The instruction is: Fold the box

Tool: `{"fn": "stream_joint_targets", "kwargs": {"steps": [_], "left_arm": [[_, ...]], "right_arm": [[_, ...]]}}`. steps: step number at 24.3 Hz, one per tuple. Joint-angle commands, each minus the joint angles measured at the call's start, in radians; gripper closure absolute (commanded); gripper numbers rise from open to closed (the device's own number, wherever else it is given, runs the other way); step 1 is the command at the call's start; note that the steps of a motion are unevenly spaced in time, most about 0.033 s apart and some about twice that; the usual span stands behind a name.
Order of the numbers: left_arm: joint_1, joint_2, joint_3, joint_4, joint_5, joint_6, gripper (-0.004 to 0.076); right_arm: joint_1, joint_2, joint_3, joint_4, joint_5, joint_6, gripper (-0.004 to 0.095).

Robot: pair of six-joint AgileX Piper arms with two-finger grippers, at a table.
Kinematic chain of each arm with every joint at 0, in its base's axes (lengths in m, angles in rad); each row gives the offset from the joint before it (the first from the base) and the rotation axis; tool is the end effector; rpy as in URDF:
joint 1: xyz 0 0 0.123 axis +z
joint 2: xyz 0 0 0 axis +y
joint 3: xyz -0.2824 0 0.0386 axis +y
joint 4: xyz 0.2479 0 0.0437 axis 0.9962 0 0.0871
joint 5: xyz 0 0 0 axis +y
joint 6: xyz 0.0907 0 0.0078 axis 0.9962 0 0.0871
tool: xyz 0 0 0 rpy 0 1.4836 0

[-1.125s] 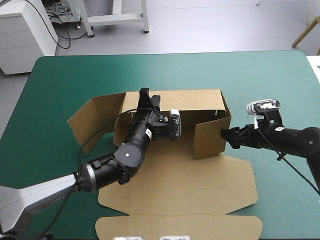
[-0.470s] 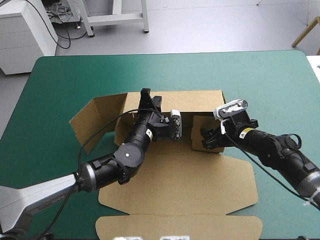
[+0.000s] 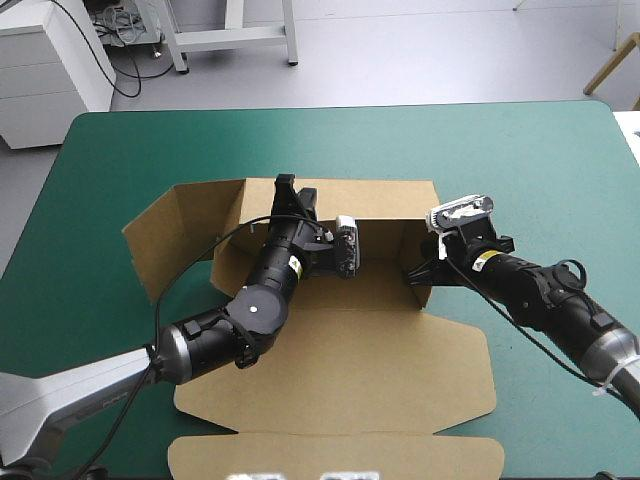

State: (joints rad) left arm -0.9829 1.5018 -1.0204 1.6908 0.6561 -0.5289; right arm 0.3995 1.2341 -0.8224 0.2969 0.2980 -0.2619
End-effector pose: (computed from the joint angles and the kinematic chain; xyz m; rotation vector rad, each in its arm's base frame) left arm 0.2279 -0.2424 0.3098 1.4030 1.2457 0.7512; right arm 0.2384 0.1092 0.2911 -0.4600 2.1492 0.3323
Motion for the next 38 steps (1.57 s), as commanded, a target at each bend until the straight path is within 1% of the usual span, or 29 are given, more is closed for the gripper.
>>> {"fn": "stream_joint_targets", "kwargs": {"steps": [1, 5, 7, 8, 9, 10, 11, 13, 14, 16, 18, 20, 21, 22, 23, 24, 25, 27, 30, 33, 34, 36, 37, 38], "left_arm": [[-0.004, -0.04, -0.038, 0.122, -0.009, -0.019, 0.0734], [-0.004, -0.04, -0.038, 0.122, -0.009, -0.019, 0.0717], [-0.004, -0.04, -0.038, 0.122, -0.009, -0.019, 0.0648], [-0.004, -0.04, -0.038, 0.122, -0.009, -0.019, 0.0591], [-0.004, -0.04, -0.038, 0.122, -0.009, -0.019, 0.0444], [-0.004, -0.04, -0.038, 0.122, -0.009, -0.019, 0.0363], [-0.004, -0.04, -0.038, 0.122, -0.009, -0.019, 0.0229], [-0.006, -0.04, -0.038, 0.122, -0.009, -0.019, 0.0167], [-0.01, -0.04, -0.038, 0.122, -0.007, -0.019, 0.017], [-0.049, -0.04, -0.038, 0.122, 0.031, -0.019, 0.0173], [-0.088, -0.04, -0.038, 0.122, 0.069, -0.019, 0.0173], [-0.137, -0.04, -0.038, 0.122, 0.122, -0.019, 0.0176], [-0.165, -0.04, -0.038, 0.122, 0.156, -0.019, 0.0176], [-0.182, -0.04, -0.038, 0.122, 0.17, -0.019, 0.0176], [-0.203, -0.04, -0.038, 0.122, 0.189, -0.019, 0.0176], [-0.213, -0.04, -0.038, 0.12, 0.2, -0.019, 0.0176], [-0.226, -0.04, -0.038, 0.12, 0.219, -0.019, 0.0176], [-0.236, -0.04, -0.038, 0.12, 0.221, -0.019, 0.0176], [-0.238, -0.04, -0.038, 0.119, 0.229, -0.019, 0.0176], [-0.238, -0.04, -0.038, 0.104, 0.231, -0.019, 0.0177], [-0.238, -0.04, -0.038, 0.094, 0.229, -0.019, 0.0188], [-0.238, -0.04, -0.038, 0.066, 0.227, -0.019, 0.0261], [-0.238, -0.04, -0.038, 0.051, 0.227, -0.019, 0.0339], [-0.238, -0.04, -0.038, 0.038, 0.229, -0.019, 0.0438]], "right_arm": [[0.005, -0.021, -0.026, 0.018, -0.057, -0.024, 0.0926], [0.005, -0.021, -0.026, 0.018, -0.057, -0.024, 0.0926], [0.005, -0.021, -0.026, 0.018, -0.057, -0.024, 0.0926], [0.005, -0.021, -0.026, 0.018, -0.057, -0.024, 0.0926], [0.005, -0.021, -0.026, 0.018, -0.057, -0.024, 0.0926], [0.005, -0.021, -0.026, 0.018, -0.057, -0.024, 0.0926], [0.005, -0.021, -0.026, 0.018, -0.057, -0.024, 0.0926], [0.005, -0.021, -0.026, 0.02, -0.059, -0.024, 0.0926], [0.005, -0.021, -0.026, 0.022, -0.063, -0.024, 0.0926], [0.003, -0.021, -0.034, 0.018, -0.067, -0.002, 0.0926], [0.001, -0.017, -0.049, -0.009, -0.07, 0.029, 0.0926], [0.001, 0.005, -0.088, -0.099, -0.072, 0.107, 0.0926], [0.001, 0.029, -0.119, -0.174, -0.069, 0.166, 0.0926], [0.001, 0.044, -0.137, -0.217, -0.063, 0.201, 0.0926], [0.001, 0.072, -0.17, -0.297, -0.051, 0.269, 0.0926], [-0.001, 0.094, -0.187, -0.356, -0.051, 0.314, 0.0926], [-0.015, 0.128, -0.218, -0.413, -0.051, 0.39, 0.0926], [-0.048, 0.174, -0.266, -0.435, -0.037, 0.429, 0.0926], [-0.068, 0.2, -0.309, -0.442, 0.002, 0.421, 0.0926], [-0.07, 0.209, -0.329, -0.472, 0.024, 0.422, 0.0927], [-0.07, 0.209, -0.335, -0.475, 0.027, 0.422, 0.0927], [-0.07, 0.209, -0.34, -0.475, 0.029, 0.422, 0.0927], [-0.07, 0.209, -0.345, -0.475, 0.031, 0.422, 0.0927], [-0.07, 0.209, -0.347, -0.475, 0.031, 0.422, 0.0927]]}}
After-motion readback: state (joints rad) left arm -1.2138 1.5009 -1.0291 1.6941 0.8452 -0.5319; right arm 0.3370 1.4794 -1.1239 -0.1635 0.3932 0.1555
